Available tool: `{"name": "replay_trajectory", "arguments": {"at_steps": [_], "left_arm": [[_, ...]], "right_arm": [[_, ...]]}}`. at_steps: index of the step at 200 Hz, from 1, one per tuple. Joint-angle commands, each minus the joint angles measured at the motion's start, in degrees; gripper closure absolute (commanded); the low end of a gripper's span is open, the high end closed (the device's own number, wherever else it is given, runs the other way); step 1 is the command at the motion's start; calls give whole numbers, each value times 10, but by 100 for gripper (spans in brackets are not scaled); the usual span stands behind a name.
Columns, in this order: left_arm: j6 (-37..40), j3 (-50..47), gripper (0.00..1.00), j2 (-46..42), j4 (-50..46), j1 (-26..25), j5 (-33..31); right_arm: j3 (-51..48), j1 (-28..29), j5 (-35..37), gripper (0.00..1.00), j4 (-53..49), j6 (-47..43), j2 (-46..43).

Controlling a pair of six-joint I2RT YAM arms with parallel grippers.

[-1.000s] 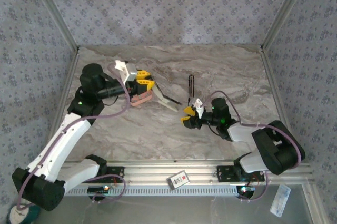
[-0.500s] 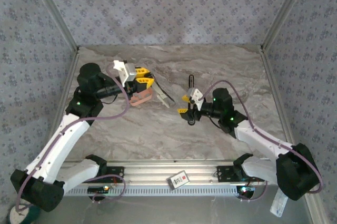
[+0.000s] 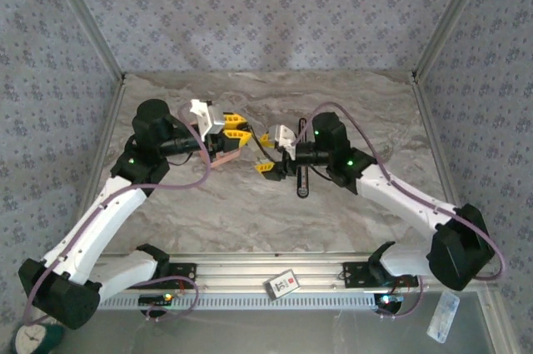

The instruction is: Load the staples into the stapler

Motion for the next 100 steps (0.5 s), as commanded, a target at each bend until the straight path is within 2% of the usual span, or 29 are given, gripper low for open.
{"name": "replay_trajectory", "arguments": {"at_steps": [1,15,40,51,68,84,100], "left_arm": [[5,10,100,-8,40,-4,33],[3,8,100,-8,39,-5,35],[2,-1,100,-10,42,-7,33],[0,-6,96,-11,46,-7,23],[-2,-17,91,-16,49,-7,3],[-7,-27,74,-20,48,-7,-23],[-22,-40,46,-23,50,-8,-64]], "right_arm": [[22,6,-45,40,-13,-6,18],[20,6,-57,50,2,1,20],[19,5,-73,75,11,10,21],[19,4,-74,88,3,12,19],[13,2,-52,98,-12,18,12],[5,1,-8,100,-31,35,0],[-1,-4,51,100,-59,72,-14]]}}
